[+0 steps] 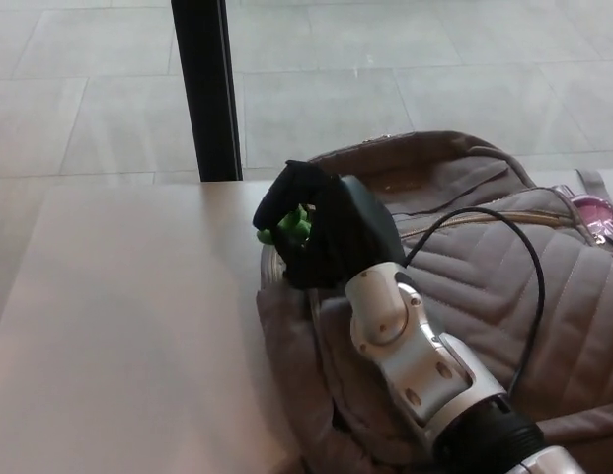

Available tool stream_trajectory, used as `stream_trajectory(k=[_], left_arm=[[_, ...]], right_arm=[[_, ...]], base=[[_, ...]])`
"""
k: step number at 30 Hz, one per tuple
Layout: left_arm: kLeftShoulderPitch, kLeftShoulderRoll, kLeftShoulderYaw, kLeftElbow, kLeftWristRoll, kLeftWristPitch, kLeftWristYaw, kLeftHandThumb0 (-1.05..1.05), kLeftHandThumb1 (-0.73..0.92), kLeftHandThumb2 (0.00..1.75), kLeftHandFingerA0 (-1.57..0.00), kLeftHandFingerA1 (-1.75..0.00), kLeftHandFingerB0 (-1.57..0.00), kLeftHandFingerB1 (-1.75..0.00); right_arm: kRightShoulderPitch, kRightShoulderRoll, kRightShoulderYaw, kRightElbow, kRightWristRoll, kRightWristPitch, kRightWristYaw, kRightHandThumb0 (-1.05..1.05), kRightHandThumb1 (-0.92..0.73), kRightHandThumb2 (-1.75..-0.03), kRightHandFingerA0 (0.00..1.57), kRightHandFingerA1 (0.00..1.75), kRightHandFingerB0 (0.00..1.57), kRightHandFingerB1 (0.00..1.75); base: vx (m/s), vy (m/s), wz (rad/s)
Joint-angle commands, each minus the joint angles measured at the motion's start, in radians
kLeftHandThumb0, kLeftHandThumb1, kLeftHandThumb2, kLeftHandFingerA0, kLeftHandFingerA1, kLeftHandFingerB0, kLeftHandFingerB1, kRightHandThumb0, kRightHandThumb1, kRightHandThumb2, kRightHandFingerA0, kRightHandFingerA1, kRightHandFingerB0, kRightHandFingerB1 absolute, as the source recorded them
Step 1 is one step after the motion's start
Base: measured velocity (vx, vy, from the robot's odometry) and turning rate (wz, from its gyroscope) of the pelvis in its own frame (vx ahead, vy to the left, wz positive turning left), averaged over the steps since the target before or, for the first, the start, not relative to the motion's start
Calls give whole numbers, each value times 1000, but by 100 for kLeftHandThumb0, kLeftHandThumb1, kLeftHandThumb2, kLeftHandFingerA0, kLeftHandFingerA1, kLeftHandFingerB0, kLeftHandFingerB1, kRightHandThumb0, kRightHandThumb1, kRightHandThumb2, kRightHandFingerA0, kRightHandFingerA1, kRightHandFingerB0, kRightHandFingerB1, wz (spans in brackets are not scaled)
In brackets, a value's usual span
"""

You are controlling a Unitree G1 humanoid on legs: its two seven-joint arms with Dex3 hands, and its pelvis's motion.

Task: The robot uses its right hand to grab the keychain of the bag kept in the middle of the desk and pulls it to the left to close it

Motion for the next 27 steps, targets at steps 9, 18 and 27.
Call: stream_trajectory(k=[9, 18, 27], left_arm=[[-15, -5, 7, 6, -3, 25, -9, -90, 92, 78, -46, -71, -33, -53], [-6, -8, -5, -3, 8, 19, 6, -81, 79, 116, -50, -74, -31, -59], [4, -8, 15, 7, -6, 20, -6, -87, 78, 115, -51, -73, -30, -58]], right_arm=[[59, 82, 201, 3, -12, -113, 28, -16, -54, -116, 92, 175, 87, 120], [82, 27, 178, -27, 55, -153, 121, -20, -53, -121, 84, 175, 79, 155], [-46, -214, 362, -165, -354, 136, 199, -93, -59, -95, 0, 14, 2, 5]], base=[[0, 0, 0], [0, 0, 0], [0, 0, 0]])
